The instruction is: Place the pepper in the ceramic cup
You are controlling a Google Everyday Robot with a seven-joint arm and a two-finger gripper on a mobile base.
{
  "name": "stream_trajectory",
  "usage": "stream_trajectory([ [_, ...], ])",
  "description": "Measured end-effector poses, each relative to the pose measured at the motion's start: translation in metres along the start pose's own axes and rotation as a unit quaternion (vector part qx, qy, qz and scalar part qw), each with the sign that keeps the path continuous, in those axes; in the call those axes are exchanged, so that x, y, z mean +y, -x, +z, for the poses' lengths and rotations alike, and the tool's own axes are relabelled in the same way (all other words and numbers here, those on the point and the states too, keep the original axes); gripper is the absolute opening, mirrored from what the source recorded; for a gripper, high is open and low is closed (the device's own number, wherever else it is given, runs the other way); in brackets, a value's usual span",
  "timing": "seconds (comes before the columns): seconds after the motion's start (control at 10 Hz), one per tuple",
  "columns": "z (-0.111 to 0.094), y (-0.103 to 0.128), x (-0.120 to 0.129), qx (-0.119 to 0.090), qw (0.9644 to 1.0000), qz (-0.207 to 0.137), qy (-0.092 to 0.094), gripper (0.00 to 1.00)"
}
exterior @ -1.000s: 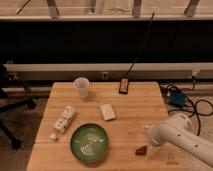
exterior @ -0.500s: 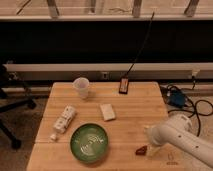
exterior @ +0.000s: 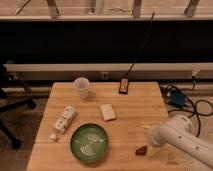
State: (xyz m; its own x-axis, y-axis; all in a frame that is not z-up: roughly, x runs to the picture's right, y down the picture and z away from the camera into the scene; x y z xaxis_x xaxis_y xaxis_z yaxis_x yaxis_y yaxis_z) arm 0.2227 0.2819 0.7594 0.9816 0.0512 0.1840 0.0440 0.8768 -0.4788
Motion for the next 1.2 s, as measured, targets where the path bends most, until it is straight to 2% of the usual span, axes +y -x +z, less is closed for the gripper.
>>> stream_trajectory([
  [0.2, -0.004, -0.002, 0.009, 0.013, 0.9997, -0.005, 0.021, 0.8],
  [0.5, -0.007, -0.006, 0.015, 0.018, 0.9991, -0.012, 0.036, 0.8],
  [0.9, 0.002, -0.018, 0.023, 0.017, 0.9985, -0.01, 0.051, 0.8],
  [1.0, 0.006, -0.02, 0.024, 0.016, 0.9983, -0.011, 0.056, 0.76],
  [1.2, 0.01, -0.022, 0.028, 0.015, 0.9976, -0.017, 0.065, 0.59],
])
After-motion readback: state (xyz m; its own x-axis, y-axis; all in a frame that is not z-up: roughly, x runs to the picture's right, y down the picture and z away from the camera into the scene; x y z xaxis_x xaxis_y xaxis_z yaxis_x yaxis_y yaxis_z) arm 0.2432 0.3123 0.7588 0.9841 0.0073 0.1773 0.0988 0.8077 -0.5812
